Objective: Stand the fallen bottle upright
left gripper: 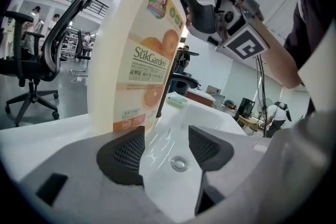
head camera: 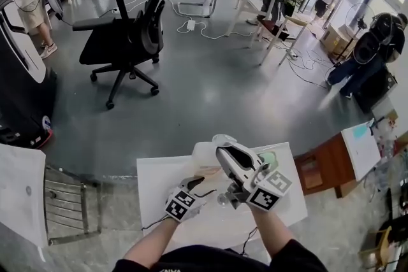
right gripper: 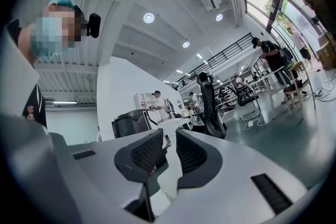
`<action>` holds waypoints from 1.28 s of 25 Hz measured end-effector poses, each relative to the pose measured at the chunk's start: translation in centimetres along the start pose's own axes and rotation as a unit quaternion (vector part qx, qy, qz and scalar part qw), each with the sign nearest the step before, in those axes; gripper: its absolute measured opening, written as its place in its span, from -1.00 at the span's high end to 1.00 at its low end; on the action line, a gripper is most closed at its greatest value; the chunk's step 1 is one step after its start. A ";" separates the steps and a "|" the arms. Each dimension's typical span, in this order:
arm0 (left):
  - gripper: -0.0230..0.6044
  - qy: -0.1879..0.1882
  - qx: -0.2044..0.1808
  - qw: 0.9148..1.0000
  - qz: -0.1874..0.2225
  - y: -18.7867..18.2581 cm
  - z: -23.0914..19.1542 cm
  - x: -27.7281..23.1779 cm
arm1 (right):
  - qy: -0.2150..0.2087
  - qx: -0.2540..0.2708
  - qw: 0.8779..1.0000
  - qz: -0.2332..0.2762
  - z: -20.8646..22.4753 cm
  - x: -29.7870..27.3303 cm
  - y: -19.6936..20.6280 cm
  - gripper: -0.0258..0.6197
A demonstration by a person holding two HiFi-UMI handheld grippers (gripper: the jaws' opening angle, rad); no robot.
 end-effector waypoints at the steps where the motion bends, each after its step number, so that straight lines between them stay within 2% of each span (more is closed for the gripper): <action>1: 0.11 0.001 0.003 1.000 0.001 0.0 0.0 0.1 | 0.002 -0.002 1.000 0.002 0.0 0.1 0.0 0.66; 10: 0.11 -0.018 -0.005 1.000 0.019 -0.6 0.6 2.1 | 0.016 -0.029 0.999 0.022 0.6 1.8 0.3 0.66; 18: 0.11 -0.090 -0.012 0.994 0.060 -1.4 2.6 5.6 | 0.029 -0.025 0.999 0.018 0.2 4.8 0.8 0.65; 22: 0.13 -0.127 -0.014 0.989 0.078 -1.7 3.8 7.5 | 0.039 -0.021 0.999 0.016 -0.2 6.8 1.1 0.74; 24: 0.21 -0.143 -0.011 0.985 0.092 -2.0 4.5 8.3 | 0.041 -0.022 0.999 0.015 -0.3 7.8 1.3 0.79; 27: 0.31 -0.168 -0.009 0.980 0.110 -2.8 5.7 9.5 | 0.032 -0.026 0.999 0.010 -0.5 8.8 1.5 0.83; 32: 0.50 -0.210 -0.031 0.969 0.126 -3.0 8.5 11.5 | 0.014 -0.032 0.999 0.004 -1.4 10.8 2.1 0.90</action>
Point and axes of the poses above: the fingertips, and each gripper's own axes: x backward along the fingers, z to its right, y out of its underside, the point moved 9 cm from there along x, backward along the fingers, and after that the axes turned 1 degree about -y, right-handed, at the moved point
